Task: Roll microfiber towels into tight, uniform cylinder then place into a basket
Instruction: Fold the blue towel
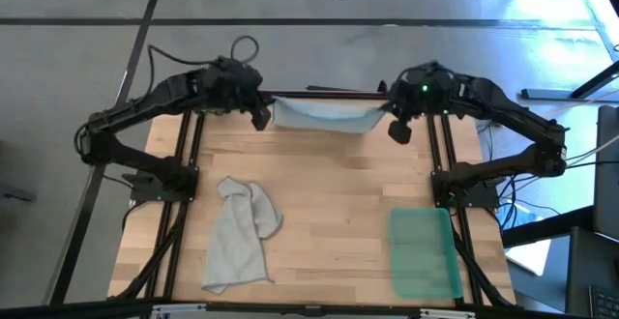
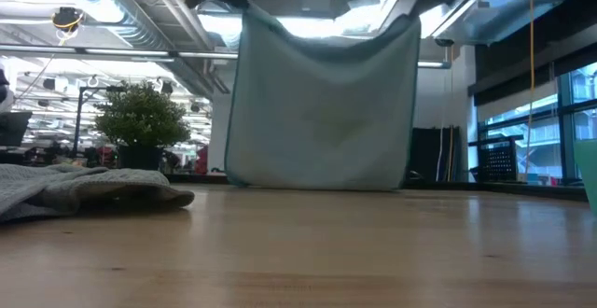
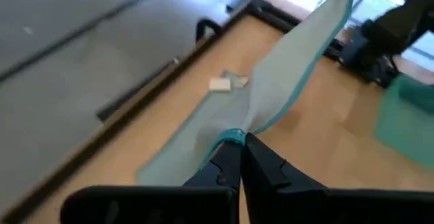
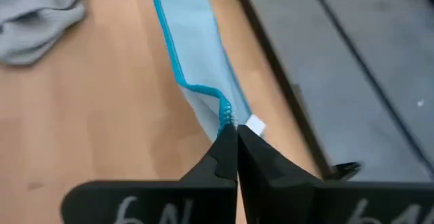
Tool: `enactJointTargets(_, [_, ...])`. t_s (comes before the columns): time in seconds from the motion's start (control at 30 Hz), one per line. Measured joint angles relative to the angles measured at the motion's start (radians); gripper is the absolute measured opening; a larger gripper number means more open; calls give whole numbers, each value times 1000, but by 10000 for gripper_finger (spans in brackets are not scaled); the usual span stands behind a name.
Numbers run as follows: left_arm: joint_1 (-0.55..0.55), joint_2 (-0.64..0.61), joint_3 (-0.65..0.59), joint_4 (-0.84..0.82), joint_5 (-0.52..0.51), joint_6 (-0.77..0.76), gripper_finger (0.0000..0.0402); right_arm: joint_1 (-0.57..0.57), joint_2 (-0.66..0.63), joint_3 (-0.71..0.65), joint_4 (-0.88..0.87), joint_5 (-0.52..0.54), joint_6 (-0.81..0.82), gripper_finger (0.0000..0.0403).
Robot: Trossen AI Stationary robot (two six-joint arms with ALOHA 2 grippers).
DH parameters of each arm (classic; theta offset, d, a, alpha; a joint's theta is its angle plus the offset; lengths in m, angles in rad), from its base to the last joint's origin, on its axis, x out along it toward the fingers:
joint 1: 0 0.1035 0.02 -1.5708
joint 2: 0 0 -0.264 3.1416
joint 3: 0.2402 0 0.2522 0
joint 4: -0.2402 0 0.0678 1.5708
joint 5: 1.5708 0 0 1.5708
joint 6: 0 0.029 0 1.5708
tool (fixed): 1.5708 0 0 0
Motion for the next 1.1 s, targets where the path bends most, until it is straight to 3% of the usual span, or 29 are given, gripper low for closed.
enactJointTargets(0.2, [-121, 57, -1, -131, -1, -134, 0, 113, -7, -103, 0, -59, 133, 0])
enactJointTargets(0.53, [-307, 191, -1, -284, -2, -368, 0, 305, -7, -336, 142, -61, 334, 0])
enactJointTargets(0.77, [-378, 327, -1, -301, 51, -407, 0, 397, -7, -503, 323, -87, 448, 0])
enactJointTargets(1.1, [-425, 423, -1, -362, 62, -478, 0, 484, -7, -567, 312, -71, 549, 0])
